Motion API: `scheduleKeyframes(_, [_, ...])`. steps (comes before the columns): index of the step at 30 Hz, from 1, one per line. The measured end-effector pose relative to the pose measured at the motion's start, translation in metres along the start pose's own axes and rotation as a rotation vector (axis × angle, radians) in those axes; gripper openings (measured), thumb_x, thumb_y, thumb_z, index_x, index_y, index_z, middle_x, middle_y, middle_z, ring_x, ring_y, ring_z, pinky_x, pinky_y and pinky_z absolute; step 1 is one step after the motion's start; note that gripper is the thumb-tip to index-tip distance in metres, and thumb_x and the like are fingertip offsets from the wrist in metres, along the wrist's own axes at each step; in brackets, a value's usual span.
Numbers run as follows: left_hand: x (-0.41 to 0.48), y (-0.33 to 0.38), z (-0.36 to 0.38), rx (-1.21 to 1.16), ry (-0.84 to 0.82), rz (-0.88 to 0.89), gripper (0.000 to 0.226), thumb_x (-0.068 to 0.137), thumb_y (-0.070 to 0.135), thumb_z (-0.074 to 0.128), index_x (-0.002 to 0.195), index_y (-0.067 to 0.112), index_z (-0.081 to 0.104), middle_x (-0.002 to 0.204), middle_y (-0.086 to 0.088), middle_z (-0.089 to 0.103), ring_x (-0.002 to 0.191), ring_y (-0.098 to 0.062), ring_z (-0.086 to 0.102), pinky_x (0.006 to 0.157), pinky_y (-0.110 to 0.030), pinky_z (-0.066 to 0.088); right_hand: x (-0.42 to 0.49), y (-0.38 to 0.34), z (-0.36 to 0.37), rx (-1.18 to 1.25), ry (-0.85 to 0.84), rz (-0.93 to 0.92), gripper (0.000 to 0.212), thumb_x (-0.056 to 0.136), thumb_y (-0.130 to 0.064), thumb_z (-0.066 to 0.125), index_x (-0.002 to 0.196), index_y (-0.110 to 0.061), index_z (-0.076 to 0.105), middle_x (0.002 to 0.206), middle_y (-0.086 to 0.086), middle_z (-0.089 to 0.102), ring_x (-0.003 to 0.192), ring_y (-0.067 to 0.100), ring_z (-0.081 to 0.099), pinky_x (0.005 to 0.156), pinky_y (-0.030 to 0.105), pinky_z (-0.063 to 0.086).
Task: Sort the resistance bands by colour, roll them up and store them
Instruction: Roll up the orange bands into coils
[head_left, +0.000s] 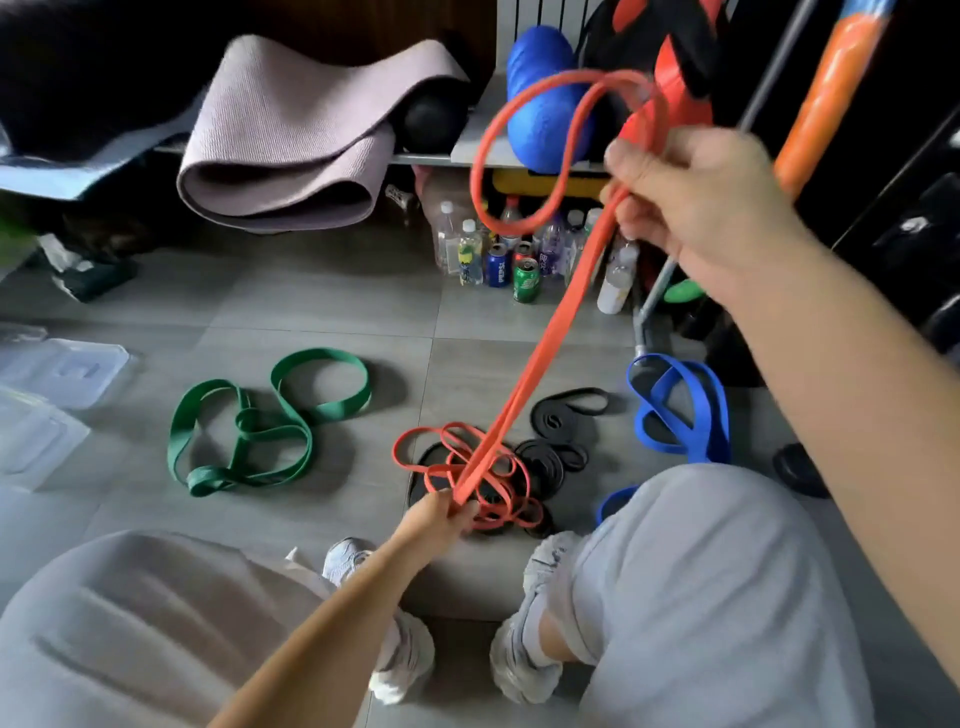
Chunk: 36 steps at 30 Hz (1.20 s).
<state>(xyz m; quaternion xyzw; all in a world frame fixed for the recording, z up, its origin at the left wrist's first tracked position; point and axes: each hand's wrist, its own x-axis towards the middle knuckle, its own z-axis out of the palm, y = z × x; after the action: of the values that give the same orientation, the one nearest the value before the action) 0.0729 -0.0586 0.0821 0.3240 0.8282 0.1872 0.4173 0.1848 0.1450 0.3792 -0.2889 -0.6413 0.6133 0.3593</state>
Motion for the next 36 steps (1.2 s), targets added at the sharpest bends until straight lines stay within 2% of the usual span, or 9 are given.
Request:
scheduleKeyframes(5, [-0.03,0.005,-0.036,-0.112,0.224,0.083,0.035,0.095,0.029,0.05,0.062,0.02,0.044,0.056,0.003,0.047,0.056,-0.023,0.05,0.056,-0.031,0.042,-0.019,0.043,0.014,-0.457,-0.056,0.007,0.013,0.083,-0.016,0.07,0.076,-0.01,0.06,0.061,0.006,0.059,0.037,0.0,0.051,0.043,0.017,0.046])
scheduleKeyframes(8, [-0.05,0.035,-0.07,-0.323,0.323,0.224,0.022,0.092,0.024,0.056,0.077,0.009,0.051,0.057,0.001,0.048,0.052,-0.017,0.045,0.057,-0.031,0.042,-0.028,0.066,0.023,-0.603,-0.109,-0.002,0.019,0.078,-0.022,0.075,0.078,-0.007,0.063,0.065,0.011,0.066,0.043,0.005,0.058,0.049,0.024,0.051])
scheduleKeyframes(11, [-0.075,0.065,-0.098,-0.419,0.382,0.359,0.018,0.094,0.022,0.052,0.095,0.005,0.053,0.059,0.0,0.047,0.049,-0.01,0.043,0.054,-0.028,0.04,-0.043,0.072,0.033,-0.68,-0.167,-0.007,0.025,0.077,-0.026,0.075,0.081,-0.004,0.065,0.069,0.011,0.07,0.053,0.014,0.065,0.059,0.031,0.055])
scheduleKeyframes(18, [-0.143,0.112,-0.137,-0.842,0.218,0.633,0.02,0.101,0.017,0.037,0.084,0.014,0.048,0.059,0.0,0.032,0.054,-0.014,0.031,0.054,-0.028,0.03,-0.065,0.058,0.049,-0.832,-0.234,-0.071,0.042,0.077,-0.047,0.07,0.074,-0.005,0.064,0.061,0.009,0.061,0.058,0.022,0.058,0.06,0.033,0.046])
scheduleKeyframes(22, [-0.165,0.125,-0.152,-0.939,0.169,0.723,0.021,0.101,0.021,0.035,0.092,0.017,0.053,0.06,0.003,0.033,0.054,-0.012,0.031,0.055,-0.027,0.032,-0.071,0.048,0.048,-0.734,-0.18,-0.144,0.04,0.079,-0.035,0.07,0.073,0.004,0.064,0.061,0.018,0.063,0.057,0.025,0.055,0.062,0.042,0.048])
scheduleKeyframes(25, [-0.162,0.123,-0.157,-0.788,0.22,0.685,0.018,0.1,0.022,0.04,0.089,0.016,0.052,0.056,0.005,0.039,0.053,-0.013,0.036,0.053,-0.025,0.035,-0.072,0.046,0.048,-0.716,-0.165,-0.14,0.035,0.079,-0.034,0.07,0.073,-0.001,0.064,0.055,0.007,0.059,0.058,0.024,0.057,0.063,0.041,0.049])
scheduleKeyframes(29, [-0.154,0.094,-0.125,-0.613,0.084,0.546,0.023,0.099,0.029,0.041,0.089,0.015,0.056,0.057,0.004,0.042,0.054,-0.015,0.039,0.053,-0.027,0.037,-0.078,0.052,0.045,-0.699,-0.144,-0.126,0.019,0.081,-0.03,0.07,0.081,-0.011,0.066,0.067,0.003,0.066,0.064,0.022,0.064,0.066,0.037,0.053])
scheduleKeyframes(32, [-0.16,0.077,-0.099,-0.716,0.039,0.491,0.024,0.098,0.027,0.041,0.088,0.01,0.055,0.056,0.004,0.036,0.051,-0.012,0.034,0.052,-0.025,0.03,-0.084,0.057,0.041,-0.653,-0.154,-0.075,0.012,0.082,-0.025,0.07,0.082,-0.014,0.064,0.069,0.002,0.067,0.061,0.016,0.064,0.062,0.031,0.053])
scheduleKeyframes(36, [-0.168,0.083,-0.108,-0.884,0.103,0.433,0.028,0.1,0.025,0.038,0.082,0.015,0.057,0.062,-0.002,0.03,0.054,-0.013,0.03,0.053,-0.027,0.023,-0.098,0.077,0.046,-0.815,-0.371,0.058,0.007,0.081,-0.021,0.069,0.086,-0.019,0.063,0.077,-0.003,0.063,0.072,0.015,0.058,0.061,0.024,0.044])
